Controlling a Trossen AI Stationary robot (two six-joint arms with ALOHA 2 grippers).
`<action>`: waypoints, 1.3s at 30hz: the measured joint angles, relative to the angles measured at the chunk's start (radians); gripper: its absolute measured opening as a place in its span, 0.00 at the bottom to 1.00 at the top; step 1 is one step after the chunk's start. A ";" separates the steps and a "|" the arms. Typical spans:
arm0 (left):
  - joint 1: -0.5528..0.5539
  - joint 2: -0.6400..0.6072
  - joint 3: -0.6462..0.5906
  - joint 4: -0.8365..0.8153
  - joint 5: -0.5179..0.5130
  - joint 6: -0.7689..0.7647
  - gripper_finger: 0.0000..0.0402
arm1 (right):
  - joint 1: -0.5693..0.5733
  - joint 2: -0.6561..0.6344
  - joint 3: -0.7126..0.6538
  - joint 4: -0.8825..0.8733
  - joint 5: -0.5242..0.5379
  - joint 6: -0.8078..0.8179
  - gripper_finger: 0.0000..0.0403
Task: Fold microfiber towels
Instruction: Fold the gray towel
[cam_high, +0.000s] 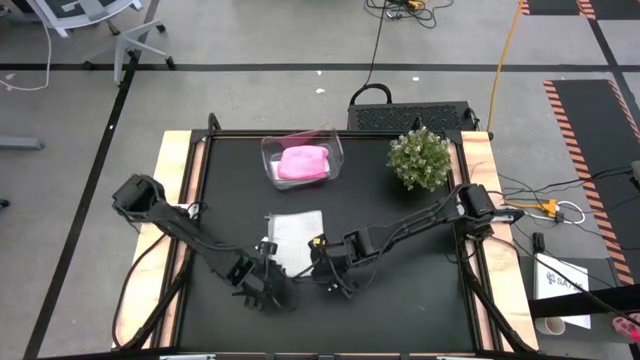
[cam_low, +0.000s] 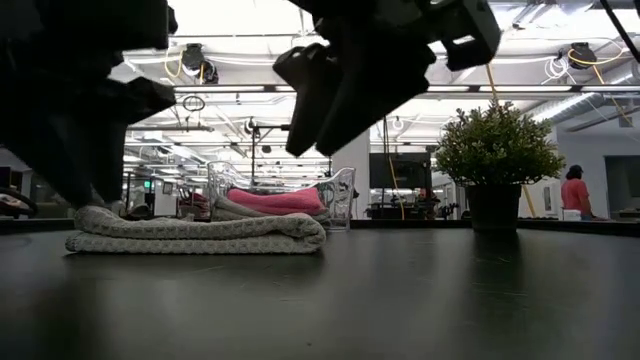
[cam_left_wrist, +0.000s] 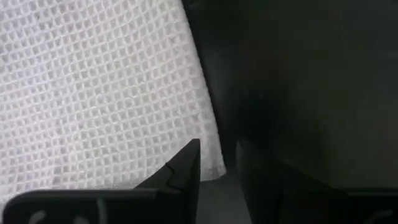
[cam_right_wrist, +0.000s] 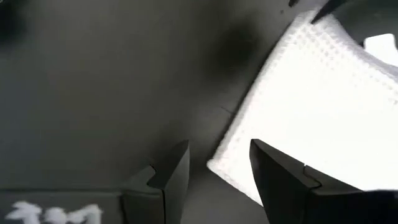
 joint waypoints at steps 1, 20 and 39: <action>-0.004 0.010 0.000 0.002 -0.007 0.000 0.26 | 0.001 0.002 0.000 0.002 -0.001 0.001 0.40; -0.007 0.076 0.000 -0.016 -0.011 -0.014 0.26 | -0.022 0.010 -0.225 0.240 -0.003 0.041 0.40; -0.007 0.076 0.000 -0.017 -0.009 -0.030 0.26 | 0.013 0.010 -0.293 0.427 0.179 -0.079 0.40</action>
